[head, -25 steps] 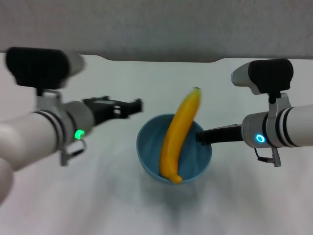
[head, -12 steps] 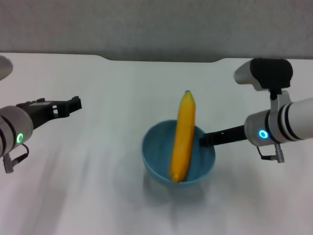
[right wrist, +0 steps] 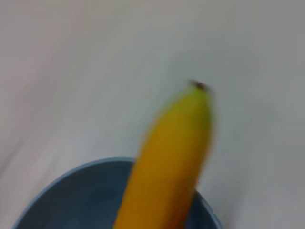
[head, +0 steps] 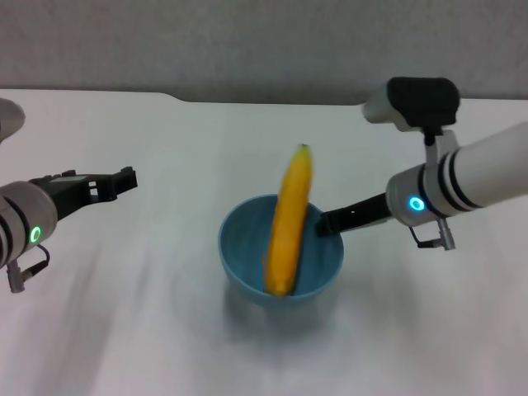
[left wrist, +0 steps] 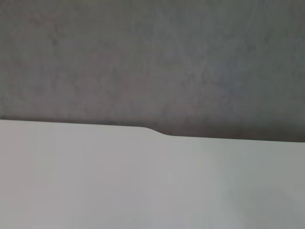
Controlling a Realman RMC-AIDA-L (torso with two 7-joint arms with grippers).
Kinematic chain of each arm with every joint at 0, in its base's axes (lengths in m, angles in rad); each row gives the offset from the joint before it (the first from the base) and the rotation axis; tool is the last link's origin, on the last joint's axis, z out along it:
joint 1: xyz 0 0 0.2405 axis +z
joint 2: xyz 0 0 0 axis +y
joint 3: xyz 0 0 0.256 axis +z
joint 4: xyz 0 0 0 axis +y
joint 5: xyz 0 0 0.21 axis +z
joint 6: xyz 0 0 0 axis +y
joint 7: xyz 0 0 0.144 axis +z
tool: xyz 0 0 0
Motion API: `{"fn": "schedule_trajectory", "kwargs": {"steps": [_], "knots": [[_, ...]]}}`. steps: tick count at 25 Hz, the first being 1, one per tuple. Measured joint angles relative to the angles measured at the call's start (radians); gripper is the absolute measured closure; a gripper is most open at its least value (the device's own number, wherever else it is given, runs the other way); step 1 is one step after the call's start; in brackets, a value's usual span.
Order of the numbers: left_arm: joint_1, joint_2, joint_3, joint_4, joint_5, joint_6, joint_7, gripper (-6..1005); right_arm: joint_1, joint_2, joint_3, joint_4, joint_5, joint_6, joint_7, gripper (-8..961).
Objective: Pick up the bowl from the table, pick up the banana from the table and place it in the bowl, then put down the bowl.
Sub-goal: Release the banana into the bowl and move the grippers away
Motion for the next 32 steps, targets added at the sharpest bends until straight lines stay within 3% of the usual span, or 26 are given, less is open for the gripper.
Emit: {"fn": "schedule_trajectory", "kwargs": {"steps": [6,32], "knots": [[-0.001,0.0,-0.016,0.004,0.0,-0.011,-0.001,108,0.072,0.008,-0.016,-0.083,0.001,-0.013,-0.02,827],[0.004,-0.001,-0.012,-0.001,-0.005,-0.034,-0.001,108,0.015,0.008,-0.057,-0.102,0.025,-0.052,-0.03,815]]}}
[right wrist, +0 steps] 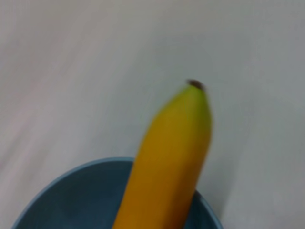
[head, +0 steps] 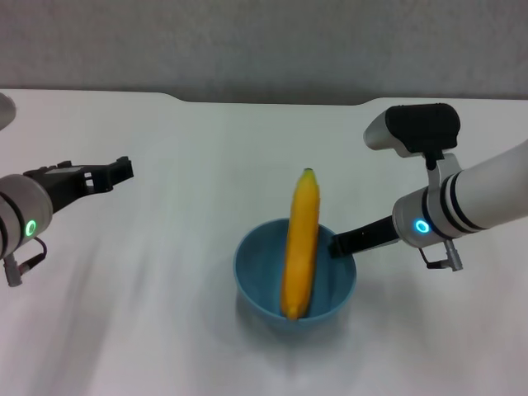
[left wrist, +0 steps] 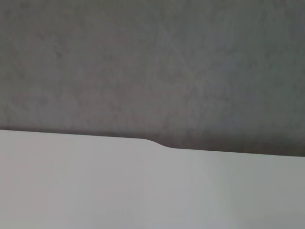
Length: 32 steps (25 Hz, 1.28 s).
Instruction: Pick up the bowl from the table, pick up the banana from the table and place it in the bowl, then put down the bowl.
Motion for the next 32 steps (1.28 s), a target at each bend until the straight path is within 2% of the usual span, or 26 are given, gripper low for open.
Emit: {"fn": "schedule_trajectory", "kwargs": {"steps": [10,15,16,18,24,29,30,32], "knots": [[0.002,0.001,0.003,0.0,-0.002,-0.003,-0.001,107,-0.013,-0.003,0.0,-0.001,-0.004,-0.021,-0.03,810],[0.015,0.001,-0.003,0.0,-0.002,-0.003,-0.002,107,-0.049,-0.004,0.0,0.06,-0.004,-0.012,-0.055,663],[0.017,0.001,-0.005,0.0,-0.002,-0.003,-0.002,107,-0.067,-0.005,0.0,0.091,-0.005,-0.007,-0.055,633],[0.019,0.001,-0.006,0.0,-0.002,-0.003,-0.002,107,-0.109,-0.007,0.004,0.152,-0.012,-0.002,-0.055,409],[0.03,0.001,-0.009,0.0,0.002,-0.002,-0.001,107,-0.23,-0.015,0.043,0.336,-0.027,0.023,-0.068,168],[0.039,0.002,-0.006,0.013,0.01,-0.044,0.006,107,-0.368,-0.011,0.092,0.496,-0.061,-0.019,-0.155,153],[0.045,0.002,-0.002,0.021,0.017,-0.067,0.006,107,-0.415,-0.01,0.103,0.535,-0.041,-0.058,-0.179,150],[0.068,0.0,0.012,0.053,0.043,-0.147,0.006,107,-0.462,-0.009,0.103,0.558,-0.006,-0.108,-0.22,144]]}}
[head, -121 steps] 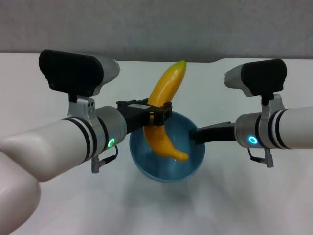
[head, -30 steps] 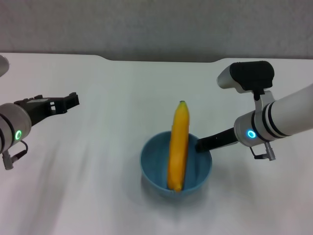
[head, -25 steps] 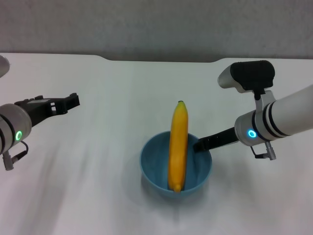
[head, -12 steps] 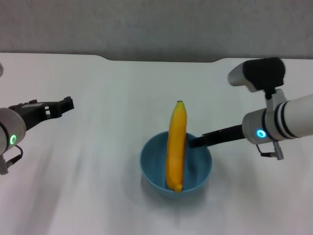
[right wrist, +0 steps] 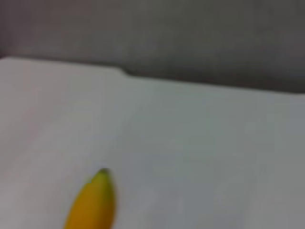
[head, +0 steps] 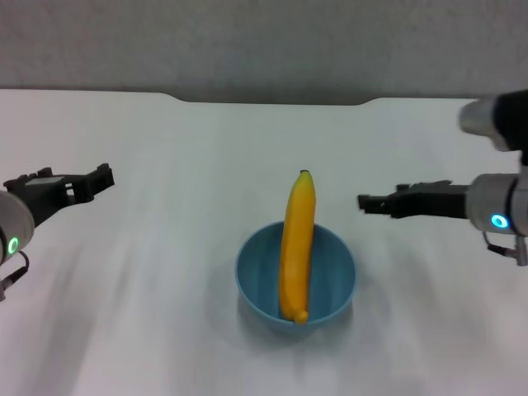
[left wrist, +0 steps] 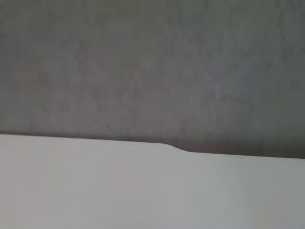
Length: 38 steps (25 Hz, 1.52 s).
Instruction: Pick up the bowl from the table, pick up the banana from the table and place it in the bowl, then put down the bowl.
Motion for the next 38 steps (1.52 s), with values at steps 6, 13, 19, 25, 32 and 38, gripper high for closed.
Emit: {"fn": "schedule_trajectory", "kwargs": {"steps": [6,13,19,25,32,38], "knots": [[0.028,0.0,0.024,0.075,0.014,-0.176,-0.001,108,-0.094,0.004,-0.011,0.019,0.145,-0.105,-0.198,146],[0.033,-0.002,0.073,0.295,0.014,-0.525,0.0,107,-0.164,0.005,-0.034,-0.093,0.633,-0.175,-0.709,152],[0.0,-0.003,0.106,0.459,0.014,-0.748,-0.007,107,-0.15,0.004,-0.026,-0.334,1.108,-0.079,-1.156,152],[-0.023,-0.004,0.14,0.595,0.015,-0.964,-0.012,108,-0.151,0.003,-0.016,-0.547,1.474,0.201,-1.571,152],[-0.094,-0.006,0.159,0.777,0.005,-1.142,-0.049,108,-0.131,0.006,-0.02,-0.68,1.633,0.302,-1.738,152],[-0.176,-0.01,0.169,0.97,-0.06,-1.228,-0.076,107,-0.129,0.012,-0.023,-0.778,1.741,0.411,-1.862,152]]}}
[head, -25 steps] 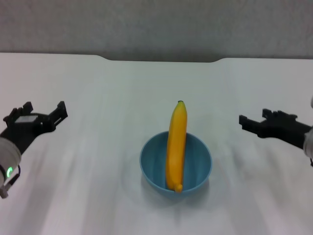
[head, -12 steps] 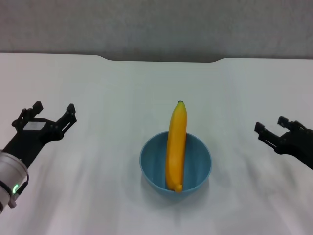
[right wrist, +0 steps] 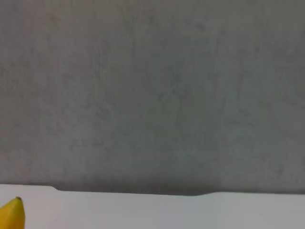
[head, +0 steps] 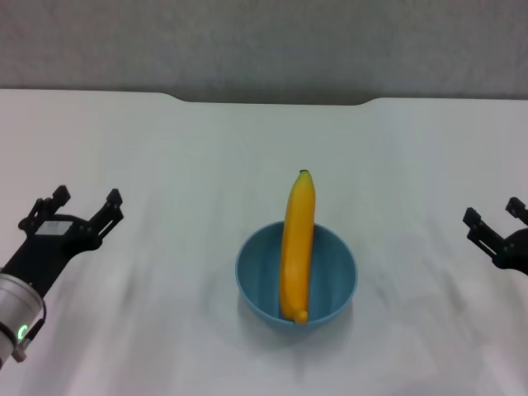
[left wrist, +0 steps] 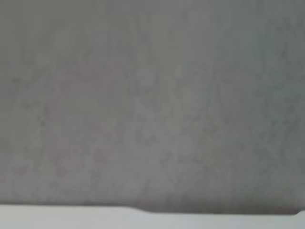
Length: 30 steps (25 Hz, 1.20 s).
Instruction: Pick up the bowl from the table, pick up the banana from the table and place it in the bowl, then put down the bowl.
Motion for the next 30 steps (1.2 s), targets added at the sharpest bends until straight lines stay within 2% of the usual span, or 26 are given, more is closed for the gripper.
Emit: {"fn": "schedule_trajectory", "kwargs": {"steps": [7,12,18,30], "knots": [[-0.005,-0.005,0.001,0.117,-0.044,-0.011,-0.018,107,-0.025,0.004,0.001,-0.049,0.003,0.072,-0.045,152],[-0.006,-0.003,0.004,0.12,-0.056,-0.009,-0.067,108,-0.039,0.005,-0.012,-0.089,0.003,0.185,-0.073,152],[-0.006,-0.003,0.004,0.122,-0.055,-0.01,-0.07,107,-0.055,0.005,-0.003,-0.091,0.004,0.237,-0.095,152],[-0.029,-0.002,-0.005,0.12,-0.055,-0.007,-0.066,107,-0.046,0.002,-0.006,-0.1,0.005,0.235,-0.088,152]]}}
